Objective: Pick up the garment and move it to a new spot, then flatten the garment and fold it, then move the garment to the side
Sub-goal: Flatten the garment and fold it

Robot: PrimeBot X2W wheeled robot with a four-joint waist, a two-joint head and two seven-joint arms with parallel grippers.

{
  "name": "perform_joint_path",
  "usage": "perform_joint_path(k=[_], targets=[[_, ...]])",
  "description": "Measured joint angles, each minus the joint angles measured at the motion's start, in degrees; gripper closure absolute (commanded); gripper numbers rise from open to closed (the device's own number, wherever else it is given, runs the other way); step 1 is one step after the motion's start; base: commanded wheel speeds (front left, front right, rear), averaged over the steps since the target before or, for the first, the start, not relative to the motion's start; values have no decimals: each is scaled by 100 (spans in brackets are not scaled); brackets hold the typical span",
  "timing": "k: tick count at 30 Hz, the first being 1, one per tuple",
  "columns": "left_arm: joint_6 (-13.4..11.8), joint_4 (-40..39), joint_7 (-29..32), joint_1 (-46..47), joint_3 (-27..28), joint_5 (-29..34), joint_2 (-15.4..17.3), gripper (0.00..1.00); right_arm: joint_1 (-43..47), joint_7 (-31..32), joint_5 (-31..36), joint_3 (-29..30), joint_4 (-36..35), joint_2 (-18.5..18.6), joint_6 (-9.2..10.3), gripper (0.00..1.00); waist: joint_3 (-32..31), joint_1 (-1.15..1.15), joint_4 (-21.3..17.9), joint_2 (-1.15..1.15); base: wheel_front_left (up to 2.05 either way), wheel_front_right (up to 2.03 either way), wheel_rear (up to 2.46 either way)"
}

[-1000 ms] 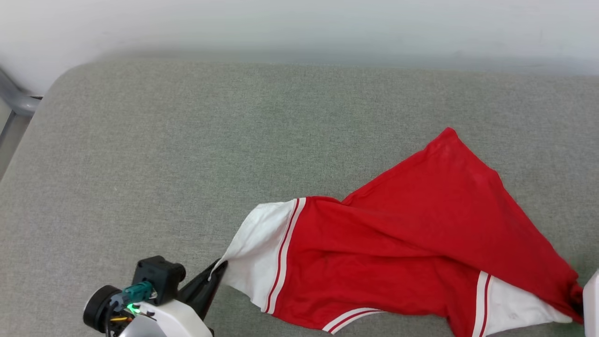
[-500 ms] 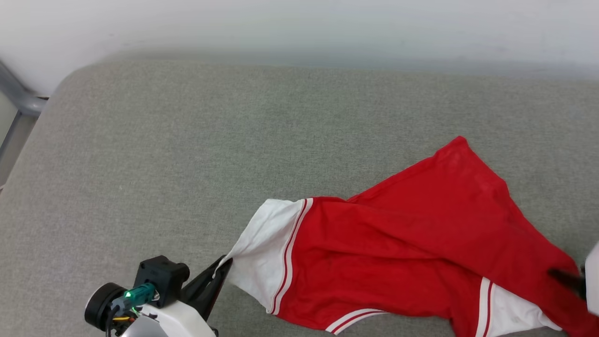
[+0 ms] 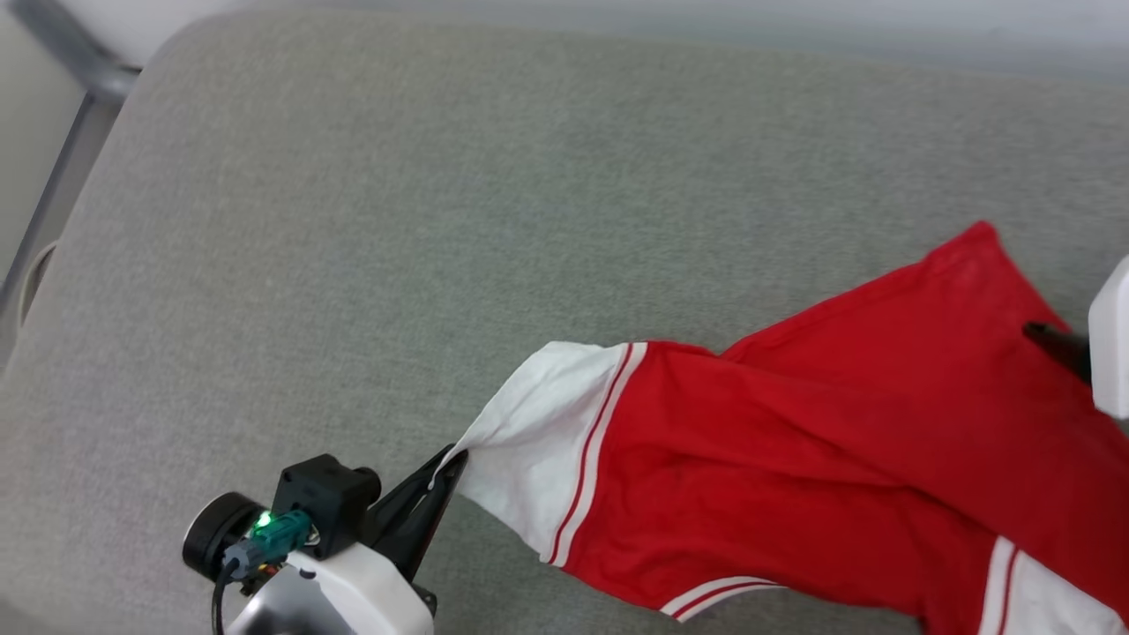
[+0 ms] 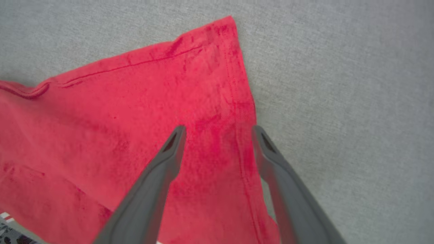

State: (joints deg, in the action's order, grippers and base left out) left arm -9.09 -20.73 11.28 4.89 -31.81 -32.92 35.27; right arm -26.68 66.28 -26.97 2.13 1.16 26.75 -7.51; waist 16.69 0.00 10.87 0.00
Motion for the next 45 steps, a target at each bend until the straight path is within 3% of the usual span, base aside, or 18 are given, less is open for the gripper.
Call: perform_joint_path(k=[14,25,26,27,37,45], targets=[[261,361,-296,418,-241,49,-378,100,-1069,-243,736,-152,1278,281,0,0,772,1,802,0,0,0,0],[363,565,-407,593,-302,55,-498,100,-1210,-432,886,-143,1667,354,1,0,991,0,1061,0,0,0,0],[363,578,-416,594,-305,55,-500,100,-1210,-438,878,-142,1691,354,1,73,988,0,1064,0,0,0,0],[364,591,-416,595,-308,55,-500,100,-1209,-476,876,-144,1712,347,1,100,981,0,1065,0,0,0,0],[327,621,-424,609,-260,55,-414,100,-1178,-1300,778,-315,2045,114,1,100,660,0,937,0,0,0,0],[152,503,-381,490,-126,65,-200,100,-1233,-2185,597,-526,2236,116,0,100,156,0,655,0,0,0,0]])
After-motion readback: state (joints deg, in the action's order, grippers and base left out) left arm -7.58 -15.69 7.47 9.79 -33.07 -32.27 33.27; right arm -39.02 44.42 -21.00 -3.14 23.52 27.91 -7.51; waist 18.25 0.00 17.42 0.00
